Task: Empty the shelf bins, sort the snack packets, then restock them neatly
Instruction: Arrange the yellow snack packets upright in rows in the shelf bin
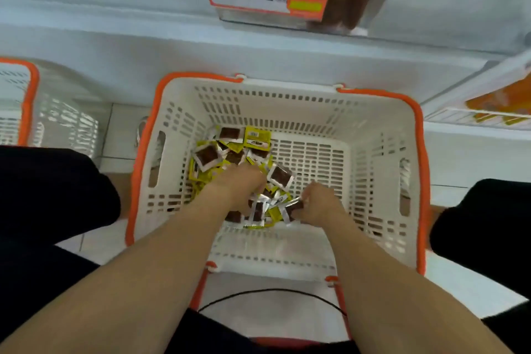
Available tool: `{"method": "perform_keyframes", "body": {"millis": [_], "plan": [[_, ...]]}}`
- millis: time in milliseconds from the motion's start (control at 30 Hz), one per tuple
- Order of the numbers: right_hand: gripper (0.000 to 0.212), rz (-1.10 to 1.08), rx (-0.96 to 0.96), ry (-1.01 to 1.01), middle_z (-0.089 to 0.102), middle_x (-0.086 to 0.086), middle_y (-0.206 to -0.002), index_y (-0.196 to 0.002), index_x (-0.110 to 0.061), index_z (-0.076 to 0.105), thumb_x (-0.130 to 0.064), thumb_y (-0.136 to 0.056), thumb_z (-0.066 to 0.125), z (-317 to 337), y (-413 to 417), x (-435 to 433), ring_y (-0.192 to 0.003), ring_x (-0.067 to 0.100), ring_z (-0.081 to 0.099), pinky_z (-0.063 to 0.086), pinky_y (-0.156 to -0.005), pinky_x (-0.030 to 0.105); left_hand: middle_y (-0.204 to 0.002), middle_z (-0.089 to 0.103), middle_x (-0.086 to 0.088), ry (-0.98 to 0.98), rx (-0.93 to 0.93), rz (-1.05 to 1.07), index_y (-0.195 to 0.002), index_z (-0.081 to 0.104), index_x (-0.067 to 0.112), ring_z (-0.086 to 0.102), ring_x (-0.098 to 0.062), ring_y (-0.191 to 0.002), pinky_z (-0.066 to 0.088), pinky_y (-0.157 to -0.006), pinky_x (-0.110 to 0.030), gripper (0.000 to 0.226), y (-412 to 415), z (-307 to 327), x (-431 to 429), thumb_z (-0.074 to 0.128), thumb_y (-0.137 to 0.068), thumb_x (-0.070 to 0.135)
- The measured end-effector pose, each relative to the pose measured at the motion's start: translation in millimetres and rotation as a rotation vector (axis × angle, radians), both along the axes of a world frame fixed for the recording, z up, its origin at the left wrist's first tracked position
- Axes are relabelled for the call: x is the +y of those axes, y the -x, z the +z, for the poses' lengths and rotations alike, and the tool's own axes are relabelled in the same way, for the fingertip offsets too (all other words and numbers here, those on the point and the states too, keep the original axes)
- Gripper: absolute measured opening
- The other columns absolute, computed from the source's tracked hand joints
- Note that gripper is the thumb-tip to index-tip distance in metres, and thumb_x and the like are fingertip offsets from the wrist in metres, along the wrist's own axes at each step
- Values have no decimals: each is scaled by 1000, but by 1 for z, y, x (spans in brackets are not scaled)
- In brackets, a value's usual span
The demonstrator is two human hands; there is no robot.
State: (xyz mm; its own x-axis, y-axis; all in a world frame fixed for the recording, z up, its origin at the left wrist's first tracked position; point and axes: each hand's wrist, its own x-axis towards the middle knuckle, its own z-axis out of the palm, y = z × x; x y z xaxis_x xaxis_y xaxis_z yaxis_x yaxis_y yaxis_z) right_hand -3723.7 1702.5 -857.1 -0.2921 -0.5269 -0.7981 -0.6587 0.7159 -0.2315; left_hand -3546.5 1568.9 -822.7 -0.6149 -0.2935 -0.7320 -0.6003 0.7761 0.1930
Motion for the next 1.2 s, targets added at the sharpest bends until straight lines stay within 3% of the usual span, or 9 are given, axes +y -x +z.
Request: {"method": "perform_keyframes", "body": {"millis": [133, 233, 433, 533, 600, 767, 933, 1000, 1200], "plan": [[93, 53, 205, 49, 62, 6, -109, -123, -16, 37, -55, -59, 93, -22, -27, 10, -101, 32, 66, 54, -78, 43, -147, 45, -6, 192, -75, -219, -149, 38, 26, 42, -32, -136, 35, -110, -52, 80, -10, -25, 27, 80, -83, 9], [95, 70, 272, 83, 64, 8, -113, -129, -14, 29, -50, -68, 92, -35, -27, 7, -104, 32, 66, 52, -88, 47, -149, 41, -10, 256, -42, -264, -153, 32, 24, 40, -33, -138, 36, -110, -51, 84, -15, -32, 32, 75, -85, 2], [45, -151, 94, 121, 56, 13, -117, -109, -13, 59, -32, -78, 85, -48, -7, 18, -103, 29, 55, 53, -80, 38, -140, 47, -4, 182, -2, -189, -140, 45, 22, 45, -27, -132, 35, -105, -44, 69, -11, -36, 32, 78, -82, 3], [10, -290, -91, 279, 63, -3, -88, -96, -13, 62, -8, -90, 70, -39, 2, 8, -80, 17, 59, 51, -64, 22, -138, 52, -4, 138, 25, -197, -139, 45, 18, 44, -27, -131, 33, -101, -43, 66, -8, -38, 36, 75, -84, -1], [22, -340, -176, 386, 59, -13, -84, -99, -17, 63, 4, -93, 59, -28, 5, -5, -77, 6, 55, 39, -57, 7, -138, 55, -3, 102, 50, -173, -141, 44, 21, 45, -27, -130, 33, -103, -43, 69, -7, -38, 39, 76, -84, 2], [77, -15, -178, 287, 45, 18, -139, -158, -28, 35, 4, -93, 61, -35, 1, -31, -115, 35, 57, 48, -90, 34, -122, 60, 0, 23, 5, -107, -122, 64, 29, 47, -26, -125, 31, -102, -45, 38, -8, -37, 34, 78, -88, 22], [72, 135, -25, 257, 20, 13, -144, -144, -23, 49, 6, -83, 73, -48, -15, -36, -111, 38, 55, 50, -103, 44, -96, 65, 10, -165, 302, 480, -106, 63, 25, 62, -3, -97, 42, -87, -25, 33, -16, -34, 17, 85, -83, 19], [68, 116, 35, 261, 25, 14, -141, -137, -16, 50, 4, -80, 78, -50, -20, -32, -108, 37, 57, 52, -99, 44, -99, 67, 10, -347, 441, 765, -112, 60, 15, 68, 4, -87, 50, -76, -14, 37, -17, -28, 9, 82, -85, 3], [45, -14, 107, 297, 61, 6, -110, -126, -23, 50, -17, -89, 75, -42, -12, -28, -105, 30, 58, 48, -95, 44, -124, 57, -3, -371, 522, 1085, -141, 49, 19, 60, -15, -96, 49, -67, -20, 43, -18, -24, -5, 66, -102, 16]]}}
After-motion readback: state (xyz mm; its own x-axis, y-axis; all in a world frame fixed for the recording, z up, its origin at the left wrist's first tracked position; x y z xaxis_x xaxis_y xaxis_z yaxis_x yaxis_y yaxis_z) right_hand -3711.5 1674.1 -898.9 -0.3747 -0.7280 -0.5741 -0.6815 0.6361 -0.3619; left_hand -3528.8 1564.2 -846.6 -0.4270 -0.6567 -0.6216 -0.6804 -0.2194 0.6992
